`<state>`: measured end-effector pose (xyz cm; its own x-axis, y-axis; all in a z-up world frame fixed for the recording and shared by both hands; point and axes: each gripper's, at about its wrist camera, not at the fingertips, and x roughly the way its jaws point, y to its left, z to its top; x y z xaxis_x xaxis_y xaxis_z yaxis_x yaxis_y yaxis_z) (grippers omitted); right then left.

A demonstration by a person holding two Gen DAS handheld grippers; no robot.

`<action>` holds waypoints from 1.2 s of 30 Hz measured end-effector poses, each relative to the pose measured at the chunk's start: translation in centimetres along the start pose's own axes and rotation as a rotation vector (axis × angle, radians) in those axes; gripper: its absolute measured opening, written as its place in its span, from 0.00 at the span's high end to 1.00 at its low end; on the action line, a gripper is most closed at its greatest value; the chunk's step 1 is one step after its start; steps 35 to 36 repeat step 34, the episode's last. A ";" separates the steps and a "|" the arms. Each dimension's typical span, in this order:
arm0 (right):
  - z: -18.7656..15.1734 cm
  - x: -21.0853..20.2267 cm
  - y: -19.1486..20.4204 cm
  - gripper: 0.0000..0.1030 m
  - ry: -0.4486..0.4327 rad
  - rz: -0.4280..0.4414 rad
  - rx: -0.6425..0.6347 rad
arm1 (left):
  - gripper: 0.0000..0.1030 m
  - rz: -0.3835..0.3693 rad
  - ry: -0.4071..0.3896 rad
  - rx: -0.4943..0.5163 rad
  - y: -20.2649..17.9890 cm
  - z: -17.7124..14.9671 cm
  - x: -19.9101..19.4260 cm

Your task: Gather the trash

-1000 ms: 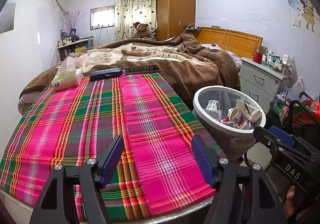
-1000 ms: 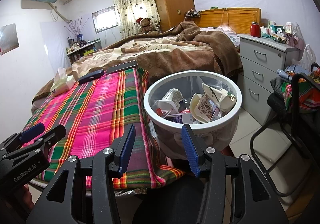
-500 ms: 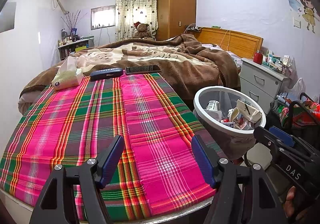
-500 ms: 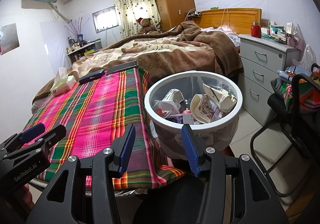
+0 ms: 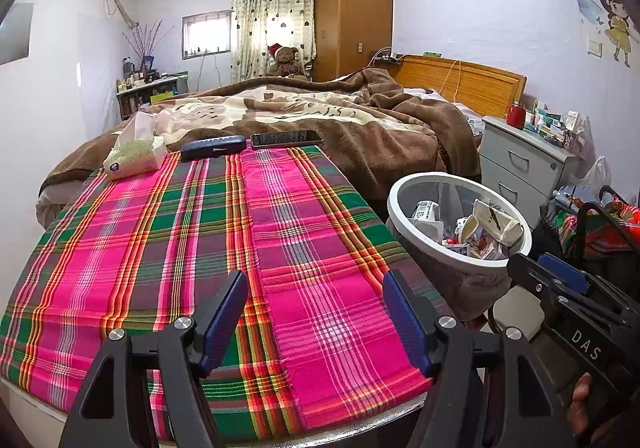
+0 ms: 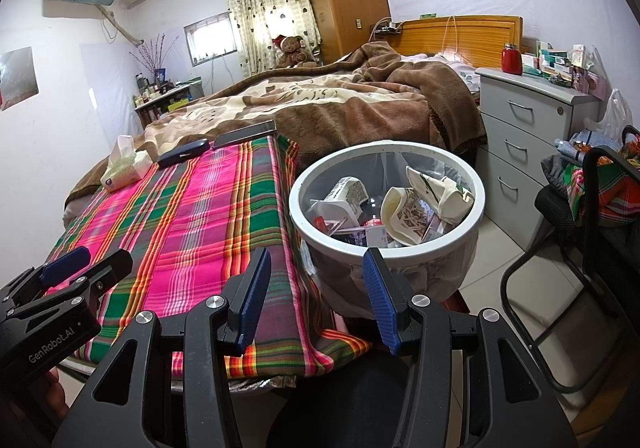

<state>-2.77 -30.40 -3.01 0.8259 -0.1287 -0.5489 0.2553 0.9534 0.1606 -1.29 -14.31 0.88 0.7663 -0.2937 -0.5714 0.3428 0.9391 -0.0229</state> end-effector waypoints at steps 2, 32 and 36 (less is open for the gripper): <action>0.0 0.0 0.0 0.52 0.001 0.000 0.001 | 0.32 0.000 0.000 0.000 0.0 0.0 0.0; 0.0 -0.1 0.1 0.52 0.000 0.002 0.002 | 0.32 -0.002 0.003 -0.005 -0.1 0.1 -0.2; 0.0 -0.1 0.1 0.52 0.001 0.001 0.003 | 0.32 -0.003 0.006 -0.005 -0.2 0.2 -0.2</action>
